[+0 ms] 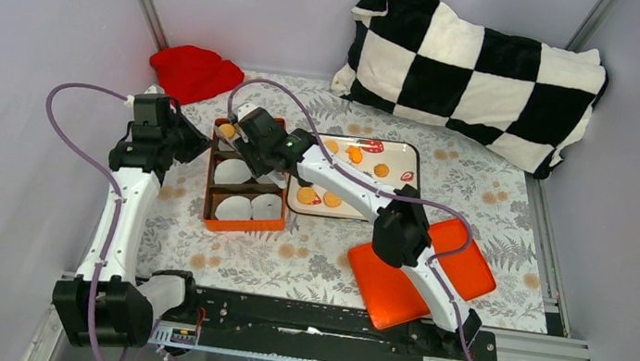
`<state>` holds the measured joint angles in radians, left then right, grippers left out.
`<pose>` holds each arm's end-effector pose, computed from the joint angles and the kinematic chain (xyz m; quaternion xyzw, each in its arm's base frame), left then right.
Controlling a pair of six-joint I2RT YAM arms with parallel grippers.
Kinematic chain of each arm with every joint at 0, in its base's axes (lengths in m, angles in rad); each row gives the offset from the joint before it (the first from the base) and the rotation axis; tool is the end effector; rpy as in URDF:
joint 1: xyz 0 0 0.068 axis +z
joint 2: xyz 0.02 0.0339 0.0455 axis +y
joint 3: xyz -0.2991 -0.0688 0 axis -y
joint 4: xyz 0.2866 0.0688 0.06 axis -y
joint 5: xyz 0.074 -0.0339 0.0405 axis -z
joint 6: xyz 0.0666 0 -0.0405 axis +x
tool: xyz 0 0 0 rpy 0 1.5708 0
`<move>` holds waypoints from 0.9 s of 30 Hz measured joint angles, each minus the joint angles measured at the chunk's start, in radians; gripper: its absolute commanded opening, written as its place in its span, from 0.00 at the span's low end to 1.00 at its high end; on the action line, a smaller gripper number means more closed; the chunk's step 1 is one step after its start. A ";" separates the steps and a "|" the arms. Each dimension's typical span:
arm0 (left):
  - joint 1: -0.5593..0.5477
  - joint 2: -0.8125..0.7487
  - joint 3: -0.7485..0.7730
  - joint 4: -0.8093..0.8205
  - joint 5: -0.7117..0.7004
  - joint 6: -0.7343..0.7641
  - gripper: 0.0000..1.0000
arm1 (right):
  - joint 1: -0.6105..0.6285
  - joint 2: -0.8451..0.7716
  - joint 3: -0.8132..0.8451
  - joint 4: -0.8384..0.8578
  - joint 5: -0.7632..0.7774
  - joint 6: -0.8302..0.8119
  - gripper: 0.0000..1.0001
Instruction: Pack the cookies
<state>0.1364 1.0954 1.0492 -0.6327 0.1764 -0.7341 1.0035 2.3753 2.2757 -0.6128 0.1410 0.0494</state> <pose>0.2798 0.0266 0.3385 -0.3445 0.8309 -0.2024 0.3872 0.3478 0.5284 0.2606 -0.3904 0.8192 0.1532 0.3911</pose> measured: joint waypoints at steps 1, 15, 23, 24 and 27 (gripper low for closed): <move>0.000 0.000 -0.002 0.000 0.000 0.003 0.13 | 0.000 0.007 0.003 0.009 0.006 0.000 0.30; 0.000 0.000 -0.008 0.001 0.024 0.034 0.15 | 0.000 0.019 -0.037 0.063 0.057 -0.011 0.55; 0.000 -0.002 -0.011 0.003 0.029 0.040 0.15 | 0.000 0.011 -0.052 0.097 0.079 -0.010 0.52; 0.000 -0.002 -0.013 0.004 0.032 0.040 0.15 | 0.000 0.001 -0.071 0.103 0.086 -0.010 0.52; 0.000 -0.002 -0.014 0.004 0.045 0.041 0.15 | 0.000 -0.067 -0.175 0.111 0.115 -0.011 0.52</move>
<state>0.1364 1.0939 1.0351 -0.6285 0.2214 -0.6930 1.0035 2.3085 2.1006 -0.5022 0.2558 0.0383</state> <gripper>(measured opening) 0.144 0.521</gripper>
